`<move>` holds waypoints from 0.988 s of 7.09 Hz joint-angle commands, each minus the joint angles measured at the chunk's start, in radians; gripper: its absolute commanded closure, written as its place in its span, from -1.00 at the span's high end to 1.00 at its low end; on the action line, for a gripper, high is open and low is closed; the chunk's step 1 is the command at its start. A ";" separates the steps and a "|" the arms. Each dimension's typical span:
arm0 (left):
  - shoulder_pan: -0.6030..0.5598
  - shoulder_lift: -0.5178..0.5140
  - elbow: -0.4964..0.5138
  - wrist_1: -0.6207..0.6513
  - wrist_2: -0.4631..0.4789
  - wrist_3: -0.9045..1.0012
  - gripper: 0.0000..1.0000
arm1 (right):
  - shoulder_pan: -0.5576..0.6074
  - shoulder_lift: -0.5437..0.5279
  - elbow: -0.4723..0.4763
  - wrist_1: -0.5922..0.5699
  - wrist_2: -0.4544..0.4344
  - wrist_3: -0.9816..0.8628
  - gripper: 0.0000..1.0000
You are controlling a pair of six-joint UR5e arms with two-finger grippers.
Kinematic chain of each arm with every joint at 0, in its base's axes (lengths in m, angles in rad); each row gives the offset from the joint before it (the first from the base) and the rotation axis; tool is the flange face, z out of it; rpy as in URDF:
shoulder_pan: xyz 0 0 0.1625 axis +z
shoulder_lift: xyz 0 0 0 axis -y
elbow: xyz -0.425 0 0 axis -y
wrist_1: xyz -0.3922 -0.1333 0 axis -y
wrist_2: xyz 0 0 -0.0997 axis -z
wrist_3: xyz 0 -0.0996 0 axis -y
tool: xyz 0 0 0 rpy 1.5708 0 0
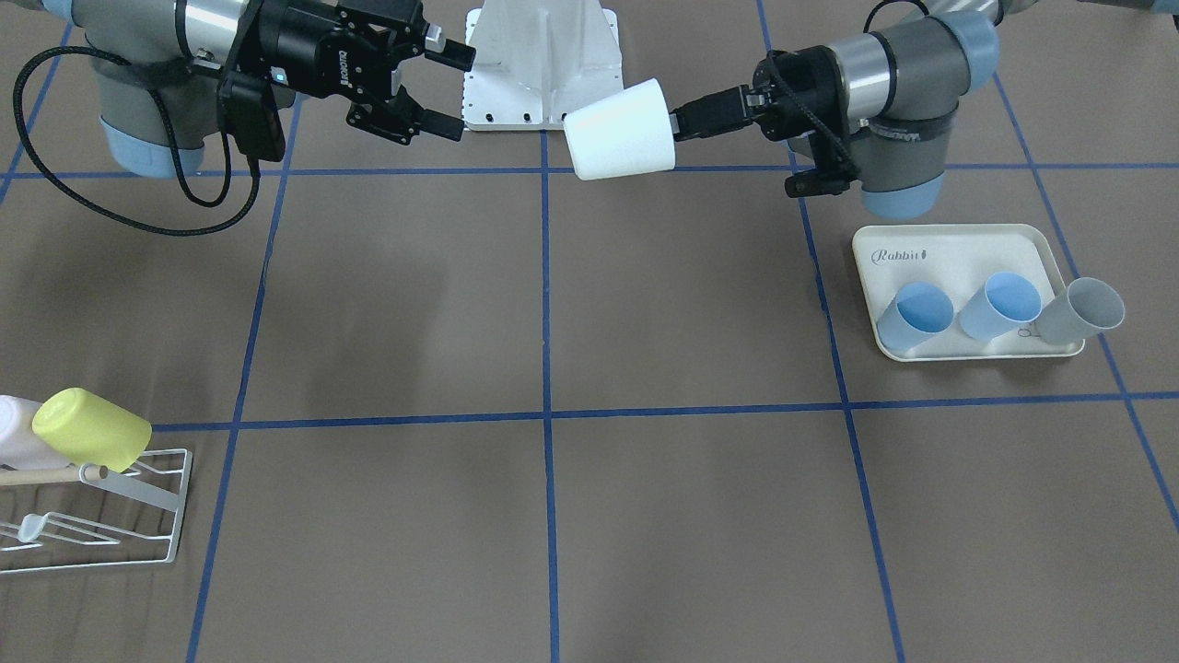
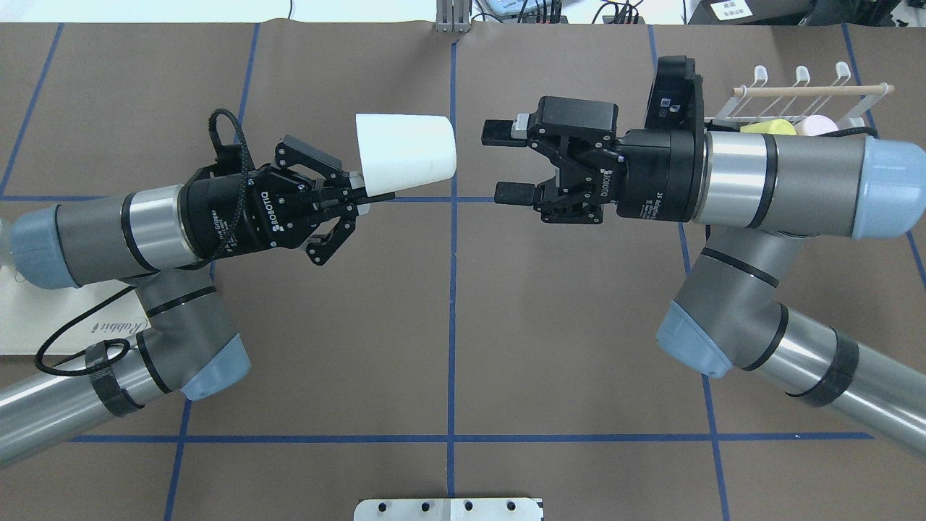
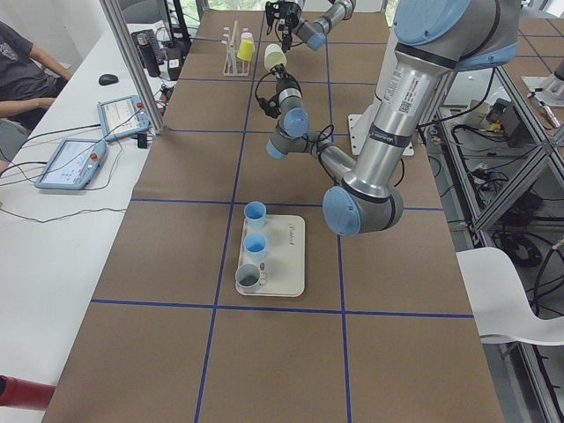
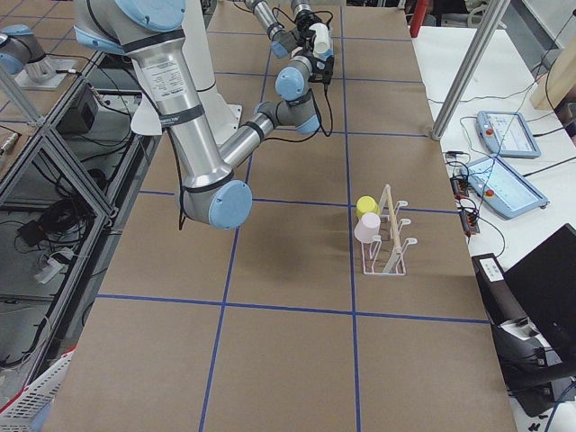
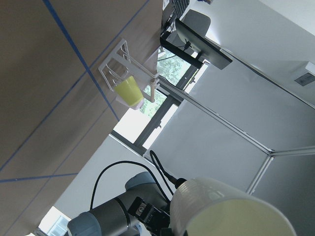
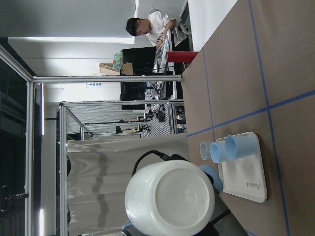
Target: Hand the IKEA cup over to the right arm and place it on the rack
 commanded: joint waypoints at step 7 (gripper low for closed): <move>0.073 -0.041 0.005 -0.054 0.069 -0.059 -1.00 | -0.028 0.035 -0.005 0.001 -0.033 0.004 0.54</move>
